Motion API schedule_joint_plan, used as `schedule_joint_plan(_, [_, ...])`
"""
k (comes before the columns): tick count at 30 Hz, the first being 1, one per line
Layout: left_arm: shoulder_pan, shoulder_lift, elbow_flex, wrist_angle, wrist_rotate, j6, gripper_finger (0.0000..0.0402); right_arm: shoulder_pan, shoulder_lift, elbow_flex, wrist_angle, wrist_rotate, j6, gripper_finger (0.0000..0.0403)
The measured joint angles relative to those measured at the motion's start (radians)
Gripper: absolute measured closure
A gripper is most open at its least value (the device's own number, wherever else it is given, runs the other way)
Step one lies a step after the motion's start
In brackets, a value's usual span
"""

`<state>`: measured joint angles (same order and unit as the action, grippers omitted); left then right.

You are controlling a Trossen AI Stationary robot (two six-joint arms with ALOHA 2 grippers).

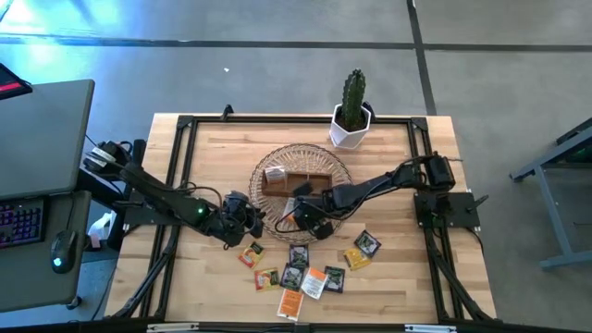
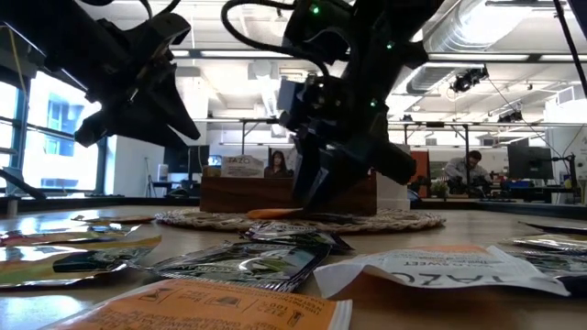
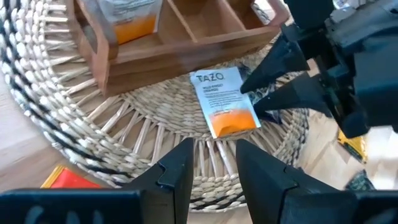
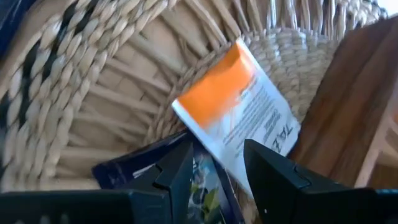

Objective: Pick & Place Tea
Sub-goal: Put the orange tea pack into the left section of the wooden organizer

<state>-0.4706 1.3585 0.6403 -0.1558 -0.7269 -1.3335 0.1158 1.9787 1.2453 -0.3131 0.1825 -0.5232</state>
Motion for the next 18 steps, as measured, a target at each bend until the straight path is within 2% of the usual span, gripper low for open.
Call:
schedule_joint_plan(11, [0.000, 0.002, 0.000, -0.006, 0.003, -0.006, 0.0282, -0.011, 0.031, 0.002, 0.053, 0.067, -0.169, 0.0268])
schedule_joint_plan(14, [0.000, 0.002, 0.000, -0.009, 0.004, -0.006, 0.0282, -0.022, 0.032, 0.002, 0.068, 0.036, -0.193, 0.0286])
schedule_joint_plan(18, [0.000, 0.002, 0.000, -0.011, 0.004, -0.005, 0.0282, -0.039, 0.032, 0.001, 0.066, -0.011, -0.187, 0.0333])
